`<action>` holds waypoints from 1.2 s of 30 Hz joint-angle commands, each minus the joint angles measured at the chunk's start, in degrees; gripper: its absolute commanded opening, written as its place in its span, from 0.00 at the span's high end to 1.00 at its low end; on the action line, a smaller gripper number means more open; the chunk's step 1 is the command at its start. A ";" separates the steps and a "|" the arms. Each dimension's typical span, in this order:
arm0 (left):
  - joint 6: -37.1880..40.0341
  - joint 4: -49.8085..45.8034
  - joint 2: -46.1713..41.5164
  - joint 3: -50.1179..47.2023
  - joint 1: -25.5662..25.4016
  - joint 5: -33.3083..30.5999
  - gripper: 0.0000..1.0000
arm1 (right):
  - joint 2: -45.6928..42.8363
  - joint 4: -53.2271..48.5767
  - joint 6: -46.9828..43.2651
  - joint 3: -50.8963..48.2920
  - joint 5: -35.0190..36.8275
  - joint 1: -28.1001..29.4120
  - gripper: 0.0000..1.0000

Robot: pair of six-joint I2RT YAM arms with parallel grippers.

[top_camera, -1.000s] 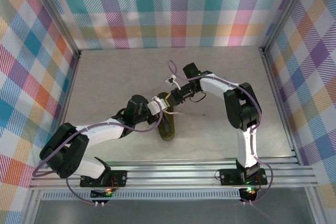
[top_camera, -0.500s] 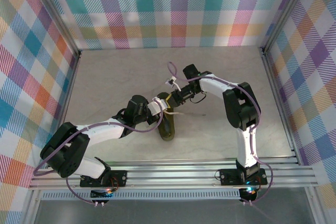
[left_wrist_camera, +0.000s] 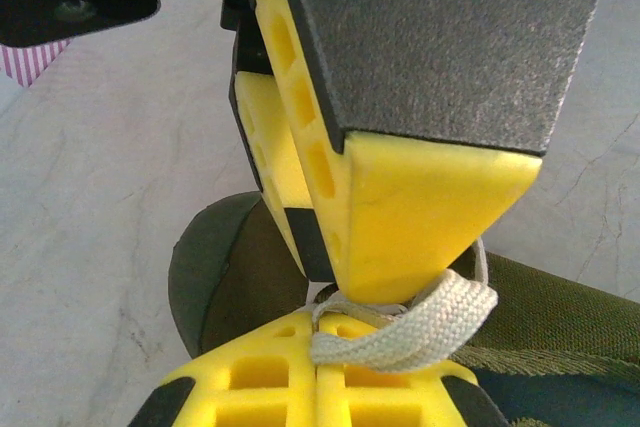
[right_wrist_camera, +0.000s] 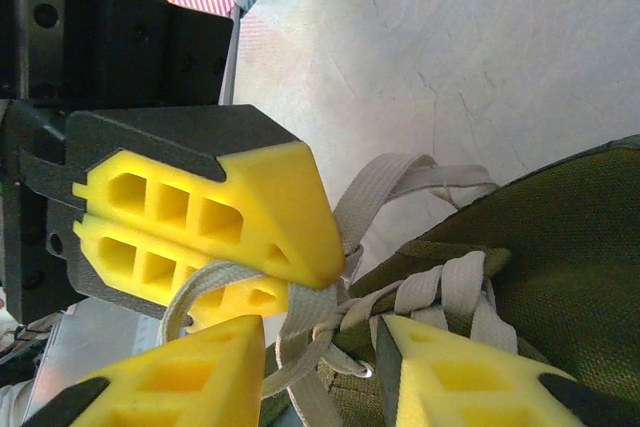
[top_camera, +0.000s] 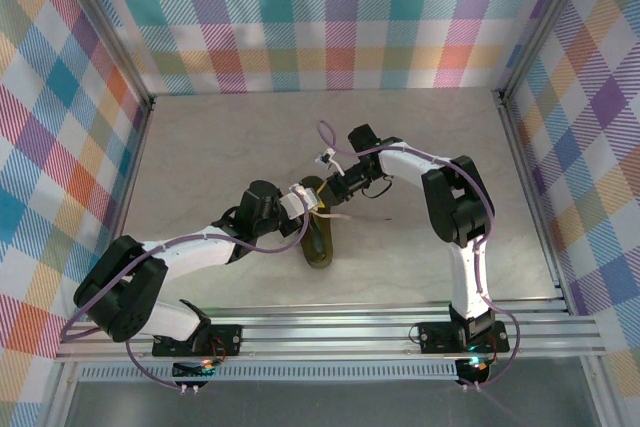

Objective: Tie the shoes

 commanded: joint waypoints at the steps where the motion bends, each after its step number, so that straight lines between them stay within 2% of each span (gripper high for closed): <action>1: 0.31 0.66 -0.93 1.50 0.59 1.28 1.00 | 0.26 -0.76 -1.05 0.93 -1.28 0.72 0.65; 18: 0.75 0.39 0.10 2.21 0.59 2.11 1.00 | 1.33 -3.47 -4.25 2.77 0.36 2.64 0.63; 19: 0.66 0.33 0.20 2.21 0.59 2.19 1.00 | 1.26 -3.17 -4.38 2.59 0.55 2.82 0.65; 22: 0.67 0.18 0.08 1.88 0.59 2.03 1.00 | -0.77 1.65 -2.78 -0.25 1.51 2.83 0.92; 24: 0.75 0.26 -0.19 1.39 0.68 1.59 1.00 | -3.64 6.88 -0.77 -3.68 3.44 2.85 1.00; 27: 0.91 0.04 -0.47 0.69 0.86 1.39 1.00 | -7.29 13.46 1.79 -7.63 6.67 2.67 1.00; 36: 1.17 -0.87 -1.00 0.27 1.03 0.97 1.00 | -13.28 24.28 6.83 -14.52 13.72 2.37 1.00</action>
